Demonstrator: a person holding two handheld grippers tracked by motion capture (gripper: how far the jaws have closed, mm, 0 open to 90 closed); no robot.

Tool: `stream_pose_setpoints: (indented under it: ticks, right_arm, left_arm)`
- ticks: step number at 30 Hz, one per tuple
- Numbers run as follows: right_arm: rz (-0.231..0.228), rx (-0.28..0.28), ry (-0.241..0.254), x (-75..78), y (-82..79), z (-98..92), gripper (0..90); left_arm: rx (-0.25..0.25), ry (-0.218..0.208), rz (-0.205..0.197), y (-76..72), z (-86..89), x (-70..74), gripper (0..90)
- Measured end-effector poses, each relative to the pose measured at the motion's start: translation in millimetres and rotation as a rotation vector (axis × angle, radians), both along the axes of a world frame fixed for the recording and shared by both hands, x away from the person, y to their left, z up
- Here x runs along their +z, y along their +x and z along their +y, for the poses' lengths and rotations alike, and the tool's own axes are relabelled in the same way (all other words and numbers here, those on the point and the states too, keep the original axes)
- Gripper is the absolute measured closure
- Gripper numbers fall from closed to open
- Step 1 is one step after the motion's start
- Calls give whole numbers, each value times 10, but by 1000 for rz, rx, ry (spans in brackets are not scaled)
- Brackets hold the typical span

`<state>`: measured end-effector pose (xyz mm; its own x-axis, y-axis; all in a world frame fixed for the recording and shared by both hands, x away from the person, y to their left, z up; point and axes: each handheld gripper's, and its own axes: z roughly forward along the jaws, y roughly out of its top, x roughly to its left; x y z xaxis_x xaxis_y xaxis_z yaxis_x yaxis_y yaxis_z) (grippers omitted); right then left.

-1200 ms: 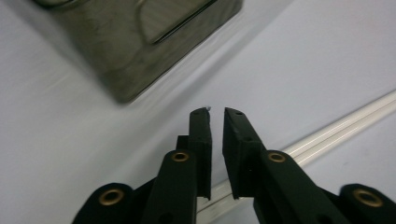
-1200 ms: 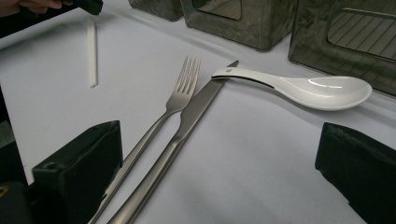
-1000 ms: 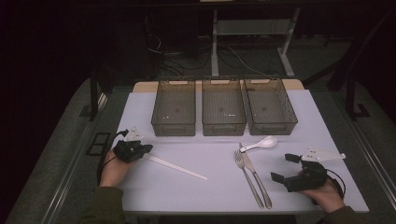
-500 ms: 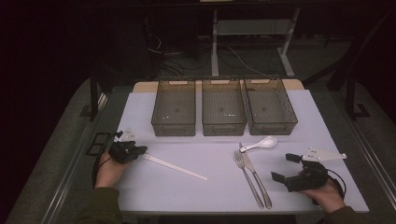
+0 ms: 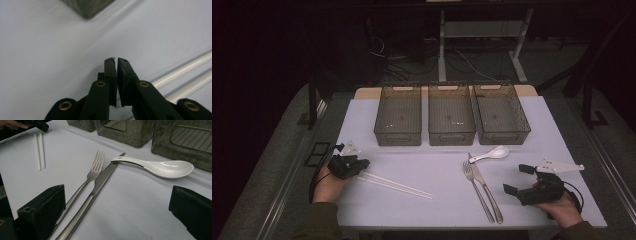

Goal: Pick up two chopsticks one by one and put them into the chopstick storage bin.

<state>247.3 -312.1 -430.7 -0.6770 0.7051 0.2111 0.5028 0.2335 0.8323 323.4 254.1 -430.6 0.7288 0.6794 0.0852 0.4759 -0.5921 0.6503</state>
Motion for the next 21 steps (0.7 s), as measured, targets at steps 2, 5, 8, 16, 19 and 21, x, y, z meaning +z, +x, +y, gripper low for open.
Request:
stream_pose_setpoints:
  ticks: [2,5,8,16,19,21]
  right_arm:
    - [0,0,0,0,1,0,9]
    - [0,1,-1,-1,4,-1,9]
    - [1,1,-2,-2,4,-2,9]
    - [2,1,-2,-2,3,-2,9]
    - [3,3,-2,-1,2,-3,9]
    - [3,2,-2,-2,2,-2,9]
  left_arm:
    - [-38,-1,-5,-31,-78,23,768]
    - [-94,3,-1,-85,-230,54,713]
    - [-159,-25,-5,-128,-393,94,661]
    - [-330,-164,28,-259,-887,215,606]
    - [-377,-209,42,-298,-1053,231,601]
    - [-411,-234,59,-315,-1147,230,606]
